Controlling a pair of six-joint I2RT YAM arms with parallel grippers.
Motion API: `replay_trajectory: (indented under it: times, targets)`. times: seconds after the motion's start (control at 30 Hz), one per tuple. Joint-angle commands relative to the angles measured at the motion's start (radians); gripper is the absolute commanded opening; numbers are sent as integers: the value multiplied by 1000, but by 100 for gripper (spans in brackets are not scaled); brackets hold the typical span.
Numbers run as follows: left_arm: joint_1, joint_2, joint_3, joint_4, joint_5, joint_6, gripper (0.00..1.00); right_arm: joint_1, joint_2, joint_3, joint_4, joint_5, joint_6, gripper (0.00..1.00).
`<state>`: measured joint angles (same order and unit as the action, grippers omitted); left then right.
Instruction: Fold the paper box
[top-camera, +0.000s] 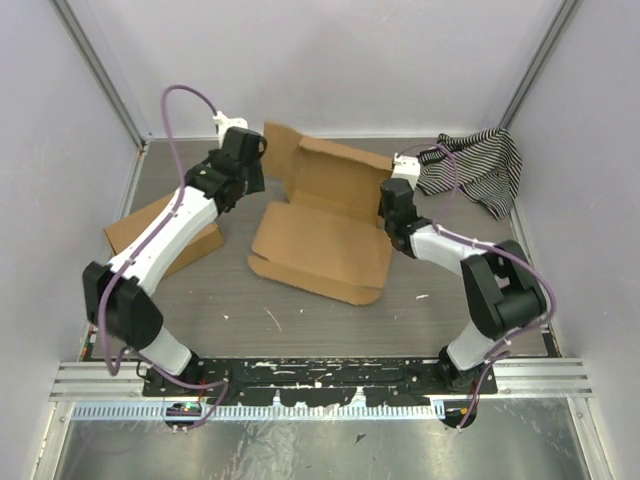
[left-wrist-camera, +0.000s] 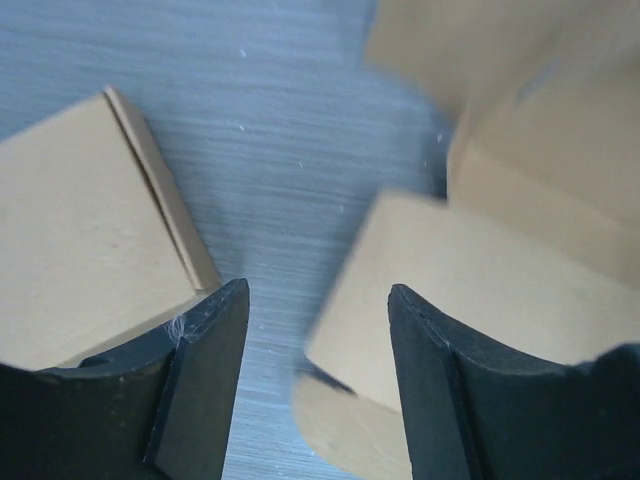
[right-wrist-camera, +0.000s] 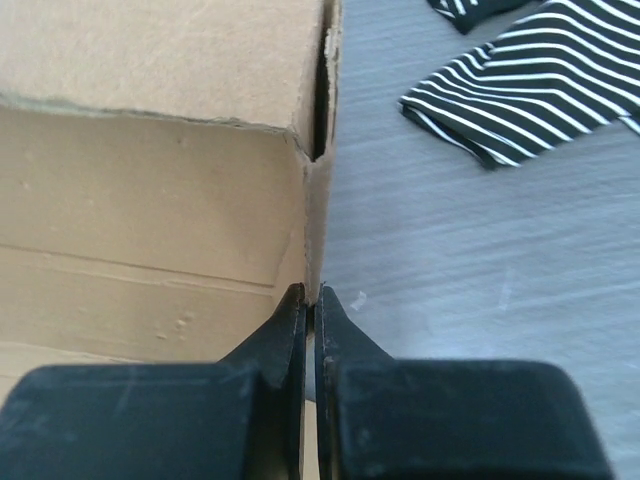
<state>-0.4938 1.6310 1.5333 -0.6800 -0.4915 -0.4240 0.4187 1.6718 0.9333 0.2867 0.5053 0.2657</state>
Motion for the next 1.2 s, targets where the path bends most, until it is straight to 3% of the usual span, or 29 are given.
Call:
replay_trajectory:
  times: [0.0, 0.23, 0.33, 0.57, 0.77, 1.0, 1.17]
  targets:
    - [52, -138, -50, 108, -39, 67, 65, -47, -145, -117, -104, -94, -131, 1]
    - [196, -202, -160, 189, 101, 34, 64, -180, -286, -194, -102, -404, -168, 1]
    - [262, -214, -280, 283, 192, -7, 61, -185, -300, -196, -104, -442, -183, 1]
    - [273, -180, -510, 617, 311, -36, 57, -194, -289, -192, -112, -478, -186, 1]
    - [274, -62, -447, 632, 254, 4, 53, -202, -297, -194, -112, -484, -187, 1]
    - [273, 49, -400, 686, 322, 19, 52, -206, -284, -187, -107, -515, -184, 1]
    - [273, 62, -454, 788, 404, 24, 52, -210, -278, -178, -107, -538, -179, 1]
